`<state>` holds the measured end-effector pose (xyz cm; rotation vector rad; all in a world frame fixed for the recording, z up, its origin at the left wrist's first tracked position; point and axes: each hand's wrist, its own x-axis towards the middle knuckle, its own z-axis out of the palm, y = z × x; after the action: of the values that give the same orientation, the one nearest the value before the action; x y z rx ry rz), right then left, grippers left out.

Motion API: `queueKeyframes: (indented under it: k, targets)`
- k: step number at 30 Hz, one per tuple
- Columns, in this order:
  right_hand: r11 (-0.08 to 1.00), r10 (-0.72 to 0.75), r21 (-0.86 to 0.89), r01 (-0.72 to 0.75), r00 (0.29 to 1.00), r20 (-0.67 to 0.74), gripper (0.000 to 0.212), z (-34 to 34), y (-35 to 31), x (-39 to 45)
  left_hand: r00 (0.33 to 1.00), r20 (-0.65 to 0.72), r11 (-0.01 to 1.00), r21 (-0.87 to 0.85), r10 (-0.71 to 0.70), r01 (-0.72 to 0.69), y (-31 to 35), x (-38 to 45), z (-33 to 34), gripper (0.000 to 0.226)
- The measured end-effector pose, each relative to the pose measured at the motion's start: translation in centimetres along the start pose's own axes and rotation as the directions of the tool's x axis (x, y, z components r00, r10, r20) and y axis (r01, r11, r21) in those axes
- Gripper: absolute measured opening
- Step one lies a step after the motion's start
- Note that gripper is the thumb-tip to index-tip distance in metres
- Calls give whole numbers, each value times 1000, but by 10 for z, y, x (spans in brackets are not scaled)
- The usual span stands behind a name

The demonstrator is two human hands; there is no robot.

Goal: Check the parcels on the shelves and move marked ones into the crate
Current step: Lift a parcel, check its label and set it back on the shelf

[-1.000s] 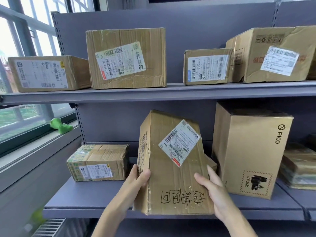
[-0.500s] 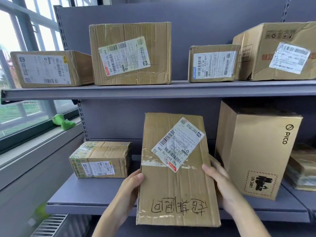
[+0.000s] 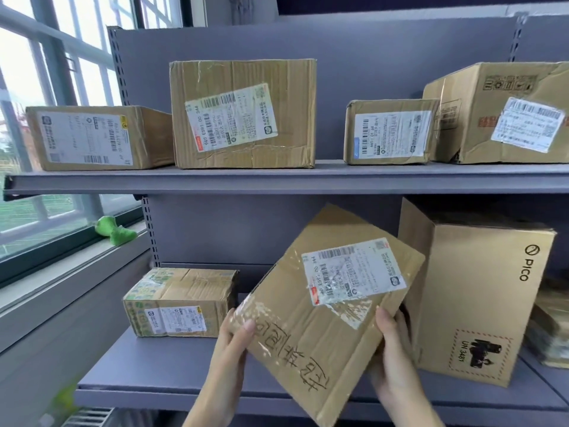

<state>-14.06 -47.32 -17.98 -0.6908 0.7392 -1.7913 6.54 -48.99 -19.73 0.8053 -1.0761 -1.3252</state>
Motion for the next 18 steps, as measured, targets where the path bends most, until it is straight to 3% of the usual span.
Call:
queueKeyframes:
  k: [3,12,16,18]
  targets:
    - [995,-66,70,68,998,-23,58,9,14,-4,1000,11,1000,-21,0,1,-8,-4,19,112]
    - [988,25,155,-25,1000,0,58,-9,16,-2,1000,-3,999,-41,30,-30,-1,-1,6,106]
    - [995,96,36,-98,993,68,100,-37,-7,11,997,-1,995,-55,82,-82,22,2,-17,71]
    - [988,150,-43,-145,976,157,109,-49,-17,14,996,14,993,-85,83,-81,31,2,-29,62]
